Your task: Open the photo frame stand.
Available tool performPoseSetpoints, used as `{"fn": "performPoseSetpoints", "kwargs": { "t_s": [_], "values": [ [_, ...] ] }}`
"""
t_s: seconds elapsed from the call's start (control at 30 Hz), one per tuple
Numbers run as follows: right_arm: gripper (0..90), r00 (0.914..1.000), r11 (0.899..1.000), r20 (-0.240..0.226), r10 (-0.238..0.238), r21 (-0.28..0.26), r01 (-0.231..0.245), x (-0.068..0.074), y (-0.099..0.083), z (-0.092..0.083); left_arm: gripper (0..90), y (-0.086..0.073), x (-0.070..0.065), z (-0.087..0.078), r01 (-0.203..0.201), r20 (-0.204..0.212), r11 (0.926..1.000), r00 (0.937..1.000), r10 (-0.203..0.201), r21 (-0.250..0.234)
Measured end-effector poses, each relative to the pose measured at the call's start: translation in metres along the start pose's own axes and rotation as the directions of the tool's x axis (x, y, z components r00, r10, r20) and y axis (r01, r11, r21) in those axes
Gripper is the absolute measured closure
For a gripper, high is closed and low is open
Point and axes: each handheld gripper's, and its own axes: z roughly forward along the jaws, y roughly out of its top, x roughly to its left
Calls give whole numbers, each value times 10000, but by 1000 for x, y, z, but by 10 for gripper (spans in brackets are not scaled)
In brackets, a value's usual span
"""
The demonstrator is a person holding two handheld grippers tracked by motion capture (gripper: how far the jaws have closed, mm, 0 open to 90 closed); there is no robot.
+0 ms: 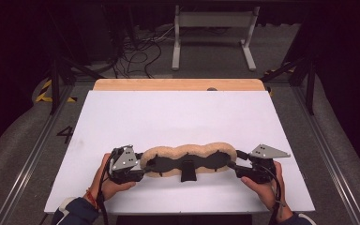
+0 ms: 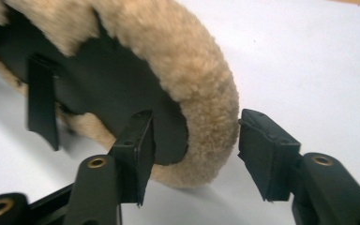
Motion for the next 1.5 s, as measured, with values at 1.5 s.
{"fn": "performPoseSetpoints", "kwargs": {
  "t_s": [1.5],
  "values": [
    [540, 9707, 9844, -2359, -465, 1540, 846, 78, -16, 74, 530, 4, -8, 5, -162, -880, 9999, 9960, 166, 58]
  ]
}}
